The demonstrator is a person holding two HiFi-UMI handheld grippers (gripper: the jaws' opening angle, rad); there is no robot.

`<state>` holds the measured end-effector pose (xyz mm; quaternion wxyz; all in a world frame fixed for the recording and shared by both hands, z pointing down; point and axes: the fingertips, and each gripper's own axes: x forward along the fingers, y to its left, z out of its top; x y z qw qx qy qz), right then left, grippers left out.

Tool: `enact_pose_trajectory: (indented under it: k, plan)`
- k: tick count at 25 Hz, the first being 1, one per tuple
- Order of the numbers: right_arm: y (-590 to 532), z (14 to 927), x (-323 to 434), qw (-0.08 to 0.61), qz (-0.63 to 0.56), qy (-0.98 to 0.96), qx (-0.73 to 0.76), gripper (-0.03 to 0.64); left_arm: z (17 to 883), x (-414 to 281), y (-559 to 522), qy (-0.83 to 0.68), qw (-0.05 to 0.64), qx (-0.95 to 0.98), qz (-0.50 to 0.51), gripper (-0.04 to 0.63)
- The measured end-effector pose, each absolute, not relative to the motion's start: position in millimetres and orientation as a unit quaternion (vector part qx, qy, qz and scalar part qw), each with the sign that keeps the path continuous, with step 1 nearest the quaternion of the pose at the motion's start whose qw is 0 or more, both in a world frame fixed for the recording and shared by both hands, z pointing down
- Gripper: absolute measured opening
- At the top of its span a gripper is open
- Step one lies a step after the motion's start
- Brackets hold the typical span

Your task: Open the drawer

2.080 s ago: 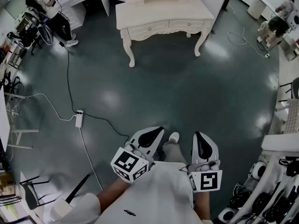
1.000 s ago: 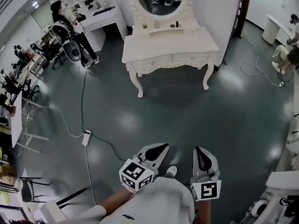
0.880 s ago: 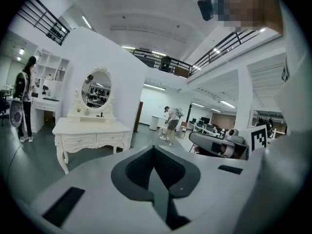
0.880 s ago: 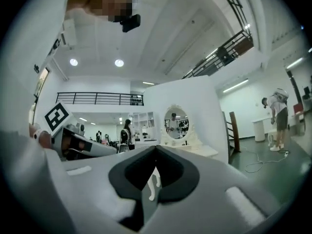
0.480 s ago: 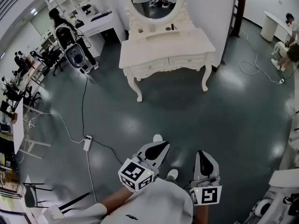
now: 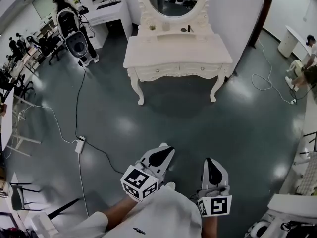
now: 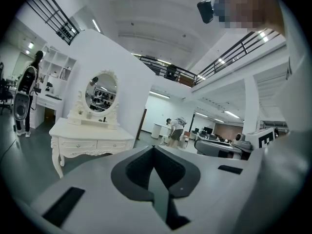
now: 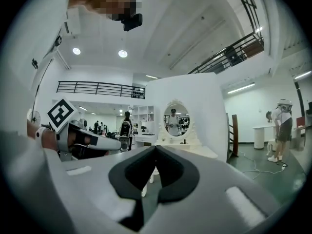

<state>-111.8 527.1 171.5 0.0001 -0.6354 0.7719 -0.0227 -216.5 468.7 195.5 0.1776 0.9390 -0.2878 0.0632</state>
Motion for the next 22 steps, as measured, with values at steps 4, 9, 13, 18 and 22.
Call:
enact_pose_trajectory:
  k: [4, 9, 13, 18, 22]
  plan:
    - [483.4, 172.2, -110.1, -0.004, -0.032, 0.774, -0.632, 0.011, 198.1, -213.9, 428.8, -0.294, 0.191, 0.935, 0.058, 0.008]
    - [423.2, 165.6, -102.9, -0.008, -0.036, 0.770, -0.636, 0.011, 194.2, -204.4, 373.5, -0.285, 0.201, 0.936, 0.056, 0.008]
    - [374.2, 162.0, -101.2, -0.009, -0.044, 0.765, -0.642, 0.011, 190.6, -202.3, 322.9, -0.275, 0.205, 0.937, 0.059, 0.008]
    - [310.4, 155.0, -102.2, -0.016, -0.042, 0.759, -0.649, 0.011, 184.5, -198.8, 248.7, -0.262, 0.204, 0.942, 0.056, 0.008]
    - [257.9, 154.2, -100.7, -0.014, -0.038, 0.754, -0.655, 0.011, 180.1, -199.7, 197.4, -0.256, 0.201, 0.944, 0.042, 0.008]
